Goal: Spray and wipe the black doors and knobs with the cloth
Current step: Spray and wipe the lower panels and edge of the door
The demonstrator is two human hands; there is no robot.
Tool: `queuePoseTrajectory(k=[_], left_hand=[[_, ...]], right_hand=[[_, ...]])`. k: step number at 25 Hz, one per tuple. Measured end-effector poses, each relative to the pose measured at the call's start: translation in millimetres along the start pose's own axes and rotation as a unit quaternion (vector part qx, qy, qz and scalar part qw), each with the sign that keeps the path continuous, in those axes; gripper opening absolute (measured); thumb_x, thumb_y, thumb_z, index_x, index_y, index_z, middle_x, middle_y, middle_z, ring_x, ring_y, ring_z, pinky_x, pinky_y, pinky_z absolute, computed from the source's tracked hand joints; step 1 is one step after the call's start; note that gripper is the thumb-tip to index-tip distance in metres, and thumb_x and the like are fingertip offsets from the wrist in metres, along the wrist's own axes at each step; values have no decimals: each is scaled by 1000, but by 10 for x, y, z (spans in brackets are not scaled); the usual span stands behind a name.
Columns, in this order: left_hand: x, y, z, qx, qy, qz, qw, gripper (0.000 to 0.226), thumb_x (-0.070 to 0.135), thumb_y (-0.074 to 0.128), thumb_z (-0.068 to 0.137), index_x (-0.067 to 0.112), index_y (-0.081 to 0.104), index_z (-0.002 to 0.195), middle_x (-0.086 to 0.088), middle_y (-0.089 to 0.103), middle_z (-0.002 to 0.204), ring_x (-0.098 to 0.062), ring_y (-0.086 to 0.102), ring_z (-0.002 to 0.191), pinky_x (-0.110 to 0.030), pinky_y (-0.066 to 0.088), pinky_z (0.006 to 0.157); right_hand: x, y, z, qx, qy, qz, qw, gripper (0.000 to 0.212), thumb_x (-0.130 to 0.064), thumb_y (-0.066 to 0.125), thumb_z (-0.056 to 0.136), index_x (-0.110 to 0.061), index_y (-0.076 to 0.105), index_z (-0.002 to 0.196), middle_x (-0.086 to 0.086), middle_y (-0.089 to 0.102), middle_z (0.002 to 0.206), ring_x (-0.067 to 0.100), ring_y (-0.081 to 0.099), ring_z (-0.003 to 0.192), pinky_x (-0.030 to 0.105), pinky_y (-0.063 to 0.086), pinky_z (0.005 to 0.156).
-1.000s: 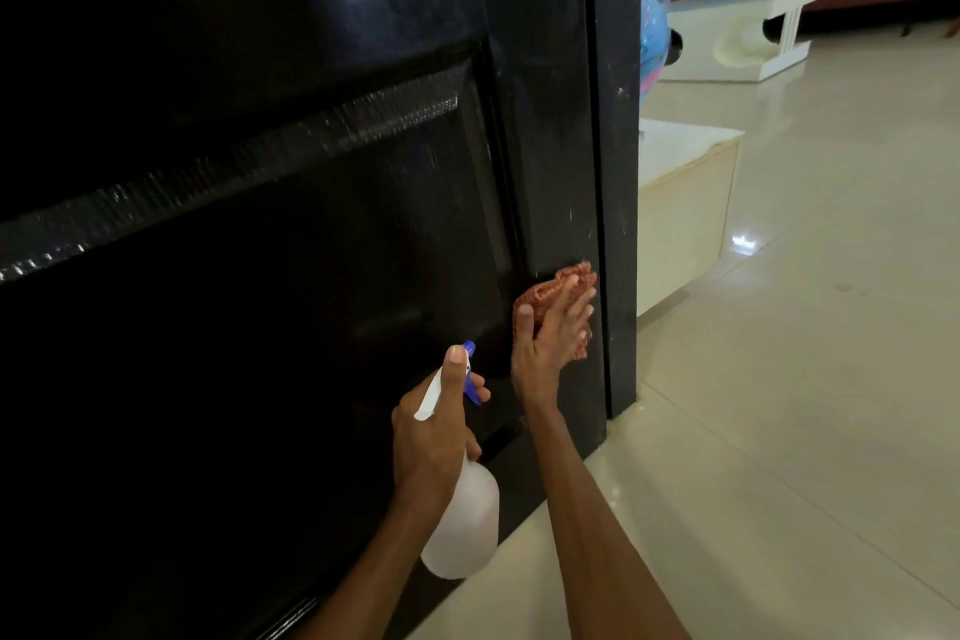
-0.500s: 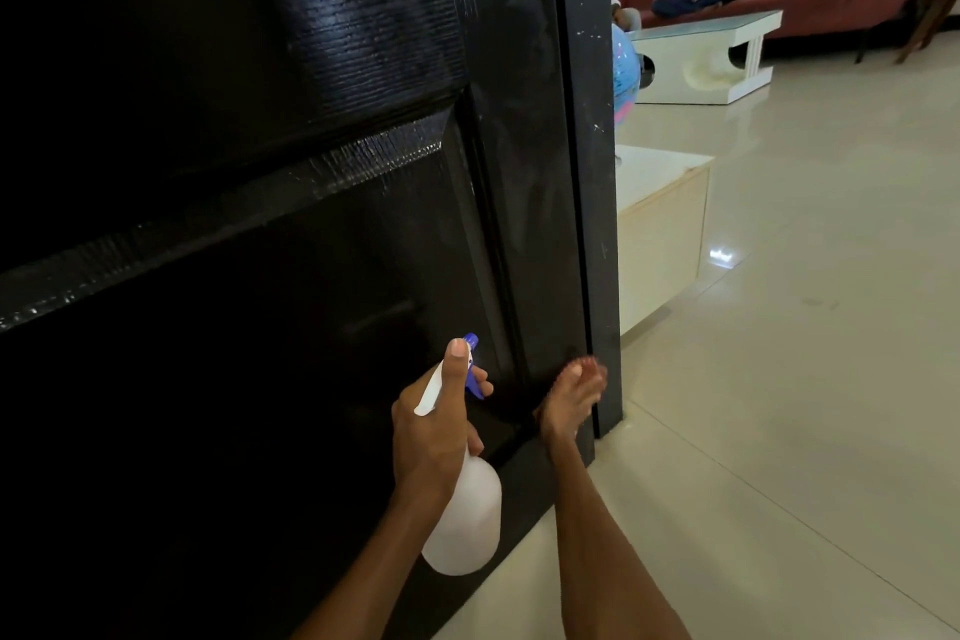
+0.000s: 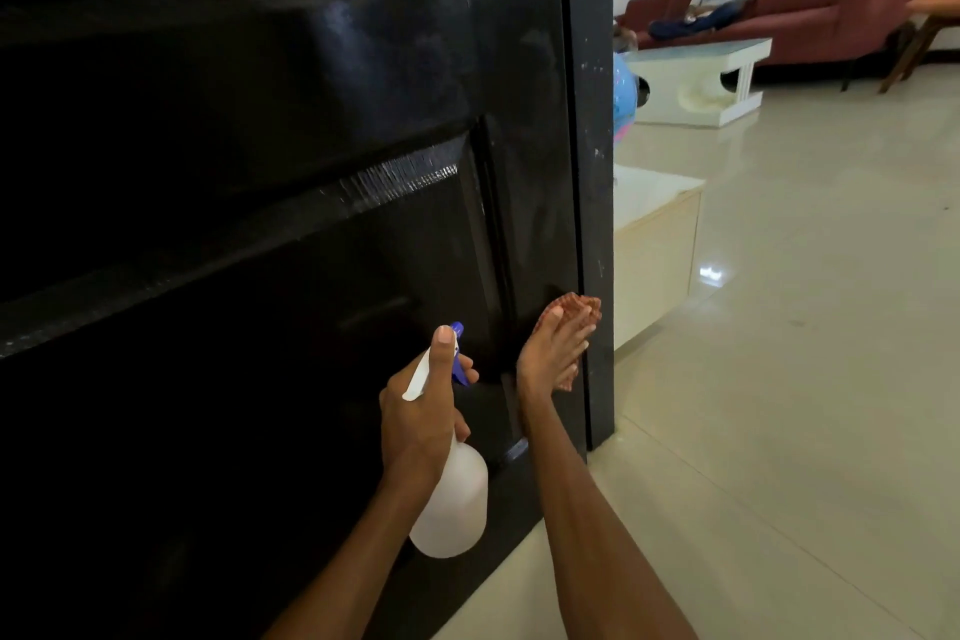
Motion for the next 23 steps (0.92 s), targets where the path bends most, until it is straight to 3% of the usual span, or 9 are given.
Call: queuePoseTrajectory(k=[5, 8, 10, 12, 14, 17, 19, 21, 23], left_hand=[[689, -376, -18, 16, 63, -68, 996, 59, 69, 36, 88, 20, 69, 85, 7, 74, 79, -12, 57, 42, -19, 49, 43], [1061, -602, 10, 24, 93, -65, 993, 62, 71, 34, 87, 20, 70, 84, 8, 74, 78, -13, 58, 43, -19, 50, 45], [1259, -742, 27, 31, 106, -74, 991, 65, 73, 33, 84, 20, 70, 83, 8, 74, 78, -14, 59, 43, -21, 51, 46], [1326, -841, 48, 32, 106, -76, 991, 66, 73, 34, 83, 18, 70, 83, 6, 75, 77, -17, 59, 43, -25, 53, 47], [1305, -899, 36, 31, 104, -81, 991, 67, 74, 36, 83, 16, 71, 81, 4, 75, 76, -22, 59, 43, -28, 53, 48], [1149, -875, 30, 28, 94, -77, 992, 65, 71, 39, 87, 15, 70, 79, 3, 75, 77, -26, 58, 43, -30, 52, 47], [1079, -822, 18, 19, 88, -66, 994, 63, 69, 39, 90, 16, 70, 78, 5, 75, 77, -26, 59, 43, -31, 54, 49], [1056, -785, 32, 20, 86, -55, 995, 64, 70, 37, 90, 17, 70, 79, 6, 75, 77, -25, 60, 43, -31, 55, 50], [1112, -776, 73, 27, 86, -55, 994, 65, 72, 35, 87, 19, 71, 80, 6, 75, 78, -23, 60, 43, -29, 55, 49]], right_hand=[[-1919, 63, -314, -29, -181, -9, 983, 67, -56, 16, 109, -30, -12, 164, 1, -17, 173, 24, -14, 159, 51, -13, 124], [-2896, 135, -535, -40, -294, -38, 954, 68, -60, 14, 106, -34, -15, 162, 1, -19, 172, 23, -17, 158, 49, -16, 123], [-3215, 152, -665, -40, -387, -64, 919, 67, -62, 13, 104, -40, -18, 159, -3, -20, 172, 20, -18, 158, 44, -18, 122], [-2995, 140, -669, -39, -417, -69, 905, 66, -65, 13, 103, -44, -17, 158, -8, -18, 172, 16, -18, 158, 41, -18, 123], [-2327, 99, -511, -38, -349, -50, 935, 67, -67, 14, 103, -44, -15, 159, -7, -15, 173, 17, -14, 159, 45, -14, 125], [-1053, 16, -235, -49, -119, -5, 992, 69, -59, 17, 108, -31, -14, 162, 3, -15, 173, 28, -7, 160, 53, -5, 127], [-404, 20, -199, -76, 24, 0, 997, 67, -48, 19, 111, -24, -14, 164, 7, -19, 172, 33, -8, 159, 59, -1, 127], [-322, 38, -255, -82, 114, 33, 990, 69, -55, 16, 110, -26, -16, 163, 7, -20, 172, 34, -10, 159, 59, -2, 127], [-927, 71, -306, -84, 87, 38, 992, 70, -58, 16, 109, -27, -17, 163, 7, -21, 171, 33, -12, 159, 58, -4, 127]])
Point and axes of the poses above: each hand's wrist, its own z-axis towards the middle knuckle, its own y-axis out of the palm, x = y × z, the point moved 10 cm from there along z, towards the middle knuckle
